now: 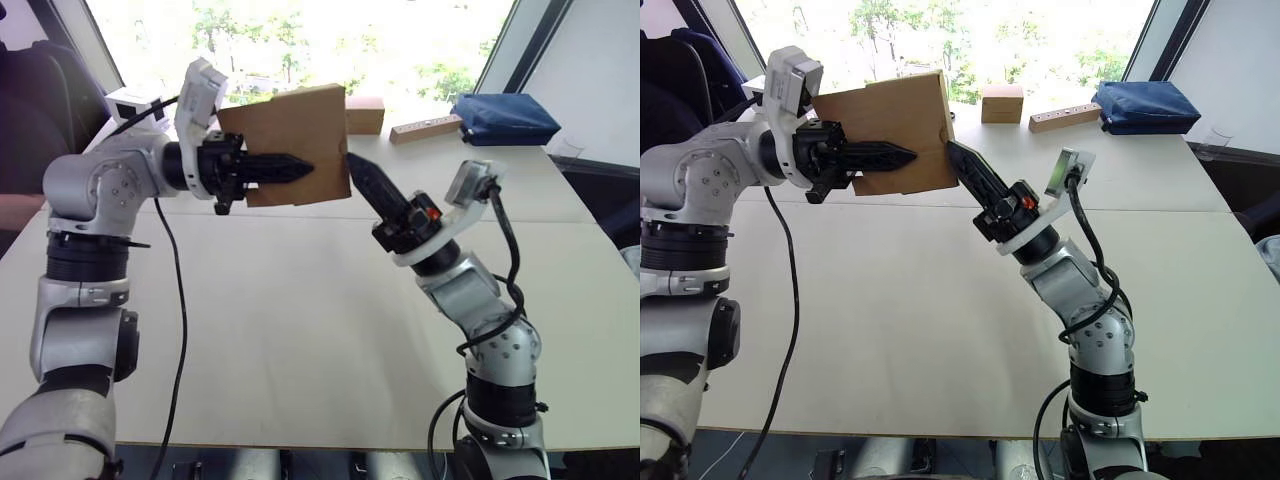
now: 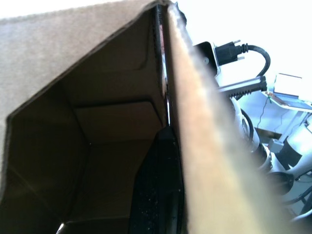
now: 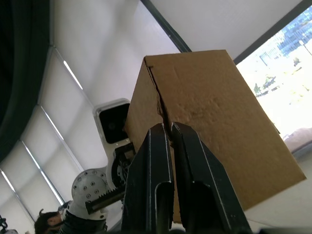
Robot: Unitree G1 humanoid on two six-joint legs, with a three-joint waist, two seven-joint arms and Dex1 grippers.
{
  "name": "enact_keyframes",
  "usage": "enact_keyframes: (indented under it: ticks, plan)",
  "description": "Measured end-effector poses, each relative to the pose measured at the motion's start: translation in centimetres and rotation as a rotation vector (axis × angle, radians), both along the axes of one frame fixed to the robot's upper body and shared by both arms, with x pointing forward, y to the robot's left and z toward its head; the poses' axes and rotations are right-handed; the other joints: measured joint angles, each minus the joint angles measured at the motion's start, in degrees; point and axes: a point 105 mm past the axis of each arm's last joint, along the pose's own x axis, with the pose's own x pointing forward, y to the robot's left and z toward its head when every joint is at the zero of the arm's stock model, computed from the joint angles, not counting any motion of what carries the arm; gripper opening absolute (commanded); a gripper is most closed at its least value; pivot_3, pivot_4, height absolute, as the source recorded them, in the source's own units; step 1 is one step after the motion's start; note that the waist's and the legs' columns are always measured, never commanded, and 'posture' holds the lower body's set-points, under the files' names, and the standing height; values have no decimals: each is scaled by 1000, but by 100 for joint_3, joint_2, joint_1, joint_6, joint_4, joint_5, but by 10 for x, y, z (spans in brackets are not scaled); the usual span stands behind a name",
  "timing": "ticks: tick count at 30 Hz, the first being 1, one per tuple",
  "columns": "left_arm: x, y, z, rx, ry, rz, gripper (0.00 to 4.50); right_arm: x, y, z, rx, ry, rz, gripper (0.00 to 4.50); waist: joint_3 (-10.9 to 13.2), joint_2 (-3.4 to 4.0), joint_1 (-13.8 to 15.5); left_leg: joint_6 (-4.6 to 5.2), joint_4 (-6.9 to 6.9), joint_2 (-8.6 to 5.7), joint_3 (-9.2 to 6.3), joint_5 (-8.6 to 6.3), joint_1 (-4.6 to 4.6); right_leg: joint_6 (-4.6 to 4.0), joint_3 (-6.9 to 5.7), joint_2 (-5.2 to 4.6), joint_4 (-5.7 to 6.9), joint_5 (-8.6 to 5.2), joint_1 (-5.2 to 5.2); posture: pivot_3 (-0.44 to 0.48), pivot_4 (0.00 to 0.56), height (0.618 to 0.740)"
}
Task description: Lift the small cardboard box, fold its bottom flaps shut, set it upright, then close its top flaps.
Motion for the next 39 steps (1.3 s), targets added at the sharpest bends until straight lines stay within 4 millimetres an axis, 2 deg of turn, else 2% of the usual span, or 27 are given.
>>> enact_keyframes:
  ticks: [4,13,17,20,25,31,39]
  plan:
    - [-1,0,0,0,-1,-6,0,1,-16,-6,-20,22,-40,85,0,0,4,0,0,0,1,0,0,0,0,0,0,0,0,0,150,740]
    - [-3,1,0,2,-3,-27,0,3,-39,-2,-75,-5,-116,85,0,0,2,1,0,0,1,0,0,0,0,0,-1,0,0,0,150,740]
    - [-4,1,0,4,-3,-37,0,4,-34,7,-109,-58,-111,85,0,0,3,0,-1,1,-1,0,0,0,0,5,0,0,-1,0,150,740]
    - [-5,0,0,5,-2,-42,0,4,-28,6,-129,-68,-97,85,0,0,3,1,-1,0,0,0,0,0,0,3,-1,0,-1,0,150,740]
    - [-5,-1,-1,7,-1,-49,0,2,-5,4,-168,-89,-36,85,0,0,2,1,-1,0,0,0,0,0,0,3,-1,0,-1,0,150,740]
    - [-5,0,-2,15,-2,-44,0,2,2,1,-175,-89,-37,85,0,0,7,1,0,-1,0,0,-1,0,0,1,-1,0,-1,0,150,740]
    - [-4,1,-3,25,-4,-36,0,4,3,-1,-186,-85,-45,85,0,0,2,1,0,0,0,0,-1,0,0,2,-1,0,-1,0,150,740]
